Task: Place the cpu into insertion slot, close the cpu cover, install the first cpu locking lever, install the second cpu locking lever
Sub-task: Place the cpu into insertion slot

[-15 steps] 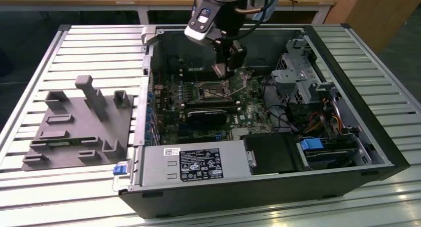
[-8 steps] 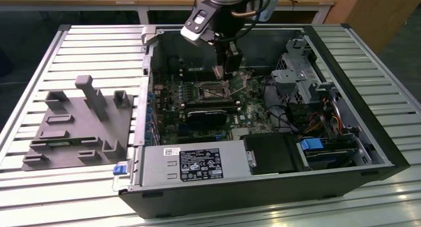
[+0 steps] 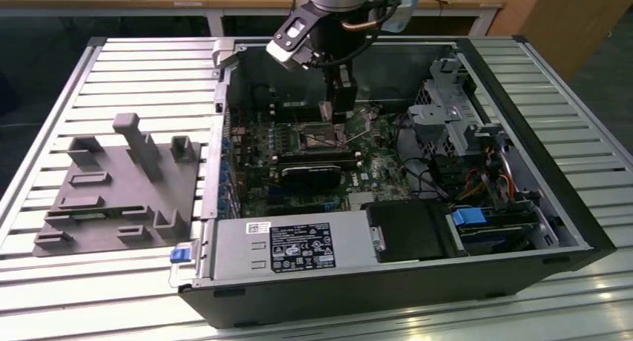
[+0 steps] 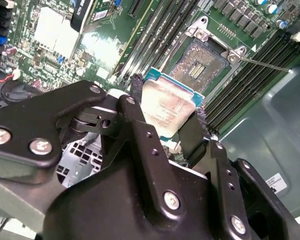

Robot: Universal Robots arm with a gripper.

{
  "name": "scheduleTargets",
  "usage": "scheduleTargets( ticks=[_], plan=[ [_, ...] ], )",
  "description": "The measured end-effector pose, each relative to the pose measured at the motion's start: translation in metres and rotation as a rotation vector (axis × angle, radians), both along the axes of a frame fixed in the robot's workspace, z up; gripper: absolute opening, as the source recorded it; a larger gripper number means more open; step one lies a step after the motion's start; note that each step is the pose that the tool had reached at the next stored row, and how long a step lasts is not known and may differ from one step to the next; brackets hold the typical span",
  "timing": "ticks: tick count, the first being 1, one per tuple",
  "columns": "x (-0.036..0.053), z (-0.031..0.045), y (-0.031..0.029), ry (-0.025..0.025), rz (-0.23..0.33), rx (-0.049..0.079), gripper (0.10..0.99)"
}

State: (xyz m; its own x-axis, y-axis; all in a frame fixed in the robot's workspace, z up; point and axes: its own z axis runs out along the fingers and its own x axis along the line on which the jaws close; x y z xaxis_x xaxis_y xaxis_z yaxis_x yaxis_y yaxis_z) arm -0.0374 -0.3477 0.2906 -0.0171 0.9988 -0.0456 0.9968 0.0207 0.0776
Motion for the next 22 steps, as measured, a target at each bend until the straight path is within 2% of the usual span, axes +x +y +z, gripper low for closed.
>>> scheduleTargets(
  ticks=[22],
  plan=[
    [-0.0062, -0.0294, 0.0001, 0.0000, 0.000, 0.000, 0.541]
  ],
)
